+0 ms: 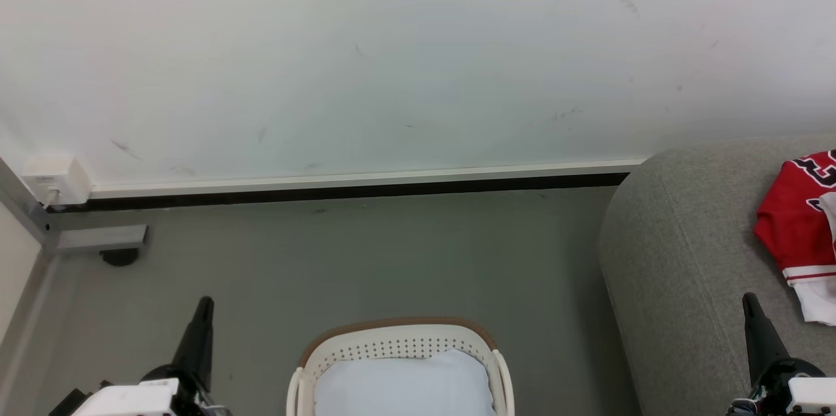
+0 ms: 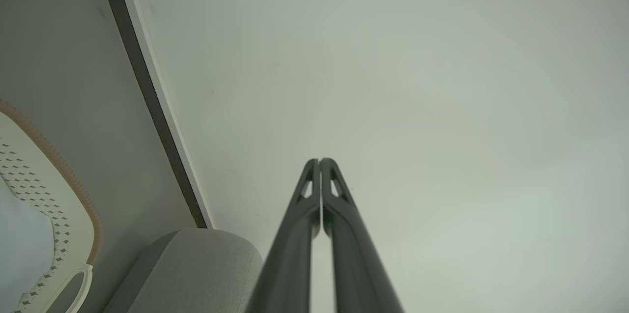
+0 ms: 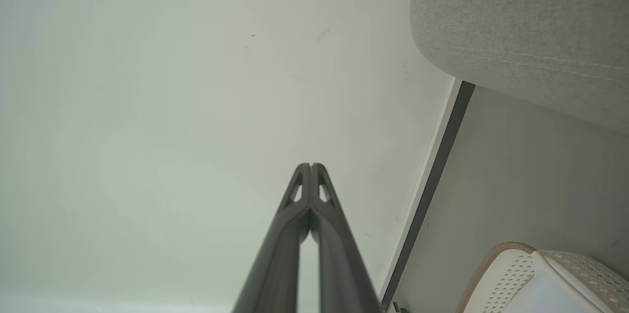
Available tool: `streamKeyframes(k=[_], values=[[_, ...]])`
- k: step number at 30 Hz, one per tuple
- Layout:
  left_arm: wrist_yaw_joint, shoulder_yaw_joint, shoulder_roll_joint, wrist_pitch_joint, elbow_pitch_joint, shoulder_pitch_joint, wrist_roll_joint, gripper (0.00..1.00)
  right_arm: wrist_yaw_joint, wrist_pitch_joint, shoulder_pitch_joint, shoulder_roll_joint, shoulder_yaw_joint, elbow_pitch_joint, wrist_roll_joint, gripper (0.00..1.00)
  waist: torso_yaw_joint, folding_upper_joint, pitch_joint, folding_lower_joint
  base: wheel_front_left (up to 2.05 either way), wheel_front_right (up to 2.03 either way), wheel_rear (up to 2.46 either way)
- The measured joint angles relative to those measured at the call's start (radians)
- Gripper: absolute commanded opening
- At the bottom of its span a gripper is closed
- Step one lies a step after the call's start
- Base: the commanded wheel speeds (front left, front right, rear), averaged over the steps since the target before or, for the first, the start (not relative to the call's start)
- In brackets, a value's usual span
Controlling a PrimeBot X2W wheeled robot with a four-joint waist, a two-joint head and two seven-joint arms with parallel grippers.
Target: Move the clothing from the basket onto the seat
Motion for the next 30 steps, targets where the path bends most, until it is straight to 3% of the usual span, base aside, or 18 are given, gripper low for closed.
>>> streamKeyframes(k=[30], values=[[0.000,0.000,0.000,0.000,0.000,0.000,0.000,0.00,0.000,0.000,0.000,0.000,0.000,0.000,0.000,0.00,0.000,0.0000,0.000,0.0000,0.00,0.00,0.00]])
